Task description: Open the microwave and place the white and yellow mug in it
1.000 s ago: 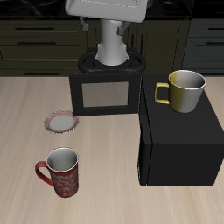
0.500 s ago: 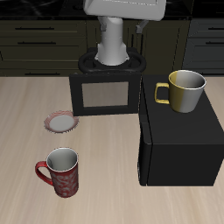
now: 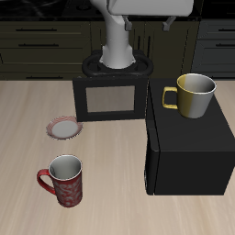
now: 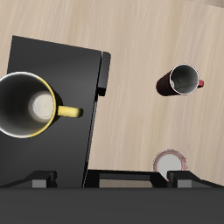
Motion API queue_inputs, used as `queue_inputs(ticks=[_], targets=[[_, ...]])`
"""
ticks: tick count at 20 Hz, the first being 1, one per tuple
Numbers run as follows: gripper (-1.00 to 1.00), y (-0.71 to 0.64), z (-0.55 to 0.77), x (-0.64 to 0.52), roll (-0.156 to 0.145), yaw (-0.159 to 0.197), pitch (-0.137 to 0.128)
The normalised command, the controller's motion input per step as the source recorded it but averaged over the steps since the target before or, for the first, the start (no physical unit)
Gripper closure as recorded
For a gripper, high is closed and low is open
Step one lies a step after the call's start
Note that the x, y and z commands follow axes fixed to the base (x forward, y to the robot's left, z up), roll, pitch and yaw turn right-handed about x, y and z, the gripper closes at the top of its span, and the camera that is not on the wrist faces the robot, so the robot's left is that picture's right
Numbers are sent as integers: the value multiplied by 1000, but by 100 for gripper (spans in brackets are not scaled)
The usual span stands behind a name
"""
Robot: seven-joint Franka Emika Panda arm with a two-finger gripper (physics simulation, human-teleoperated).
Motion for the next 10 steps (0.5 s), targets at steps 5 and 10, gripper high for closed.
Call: queue_inputs(ticks=[5, 10], targets=[[-100, 79, 41, 153, 11, -54, -18], [-100, 224, -85, 149, 9, -47, 10]])
